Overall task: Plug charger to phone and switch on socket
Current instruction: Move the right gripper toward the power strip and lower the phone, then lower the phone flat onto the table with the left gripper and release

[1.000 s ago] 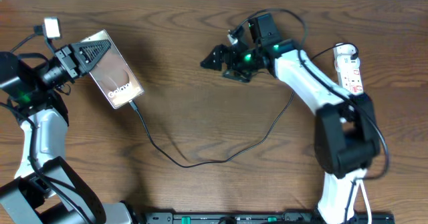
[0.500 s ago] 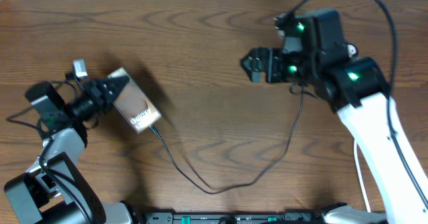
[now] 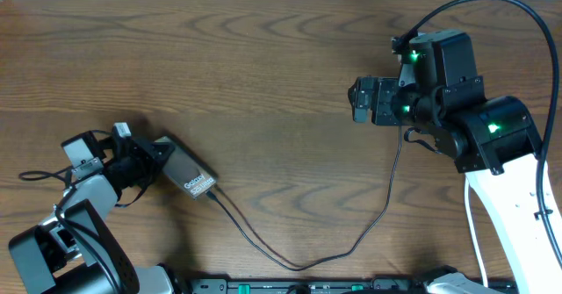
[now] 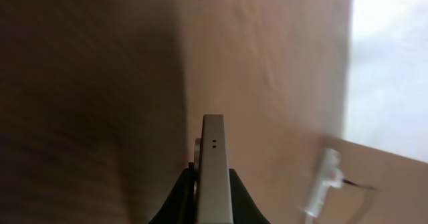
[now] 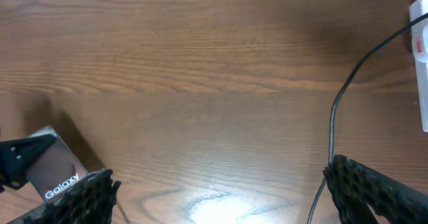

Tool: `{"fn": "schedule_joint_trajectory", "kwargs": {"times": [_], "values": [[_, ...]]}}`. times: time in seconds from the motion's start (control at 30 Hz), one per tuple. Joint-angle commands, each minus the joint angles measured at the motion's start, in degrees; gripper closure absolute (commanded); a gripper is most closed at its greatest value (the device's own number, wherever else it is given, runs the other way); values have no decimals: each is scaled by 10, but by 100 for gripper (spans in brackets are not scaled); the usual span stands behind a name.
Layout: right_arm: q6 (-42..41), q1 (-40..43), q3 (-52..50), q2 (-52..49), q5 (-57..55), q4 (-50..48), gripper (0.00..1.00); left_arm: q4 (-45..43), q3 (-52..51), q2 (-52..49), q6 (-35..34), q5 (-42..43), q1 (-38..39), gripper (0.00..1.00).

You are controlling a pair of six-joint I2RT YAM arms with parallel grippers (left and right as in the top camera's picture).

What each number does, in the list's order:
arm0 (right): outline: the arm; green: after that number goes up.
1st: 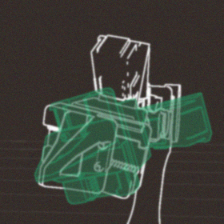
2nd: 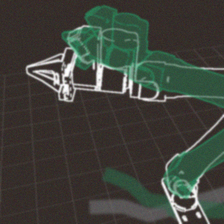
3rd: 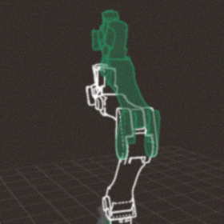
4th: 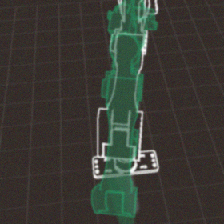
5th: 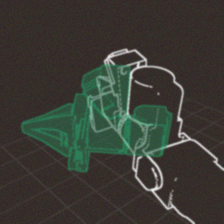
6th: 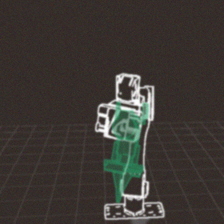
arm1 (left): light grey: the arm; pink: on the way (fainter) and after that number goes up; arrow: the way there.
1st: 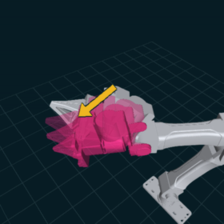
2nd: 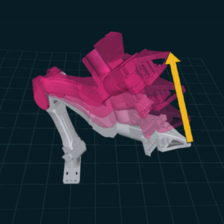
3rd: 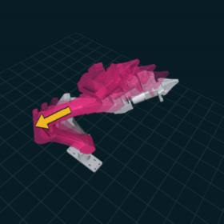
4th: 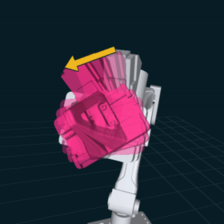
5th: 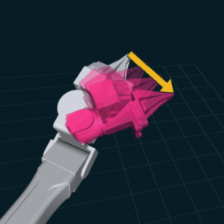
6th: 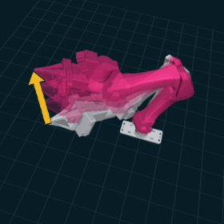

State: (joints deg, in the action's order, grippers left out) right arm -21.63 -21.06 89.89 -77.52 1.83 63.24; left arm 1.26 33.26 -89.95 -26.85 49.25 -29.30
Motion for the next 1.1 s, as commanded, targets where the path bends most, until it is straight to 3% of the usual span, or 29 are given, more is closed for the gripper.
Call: {"fn": "schedule_joint_trajectory", "kwargs": {"times": [0.0,0.27,0.67,1.07], "values": [[9,4,2,-5,-12,3,1,0,3,0,16,-43,7,93],[9,4,2,-5,-13,7,1,53,3,0,16,-132,8,92],[9,4,2,-5,-12,7,1,84,3,0,16,-133,8,92],[9,4,2,-5,-12,8,1,91,3,0,16,-133,8,74]]}}
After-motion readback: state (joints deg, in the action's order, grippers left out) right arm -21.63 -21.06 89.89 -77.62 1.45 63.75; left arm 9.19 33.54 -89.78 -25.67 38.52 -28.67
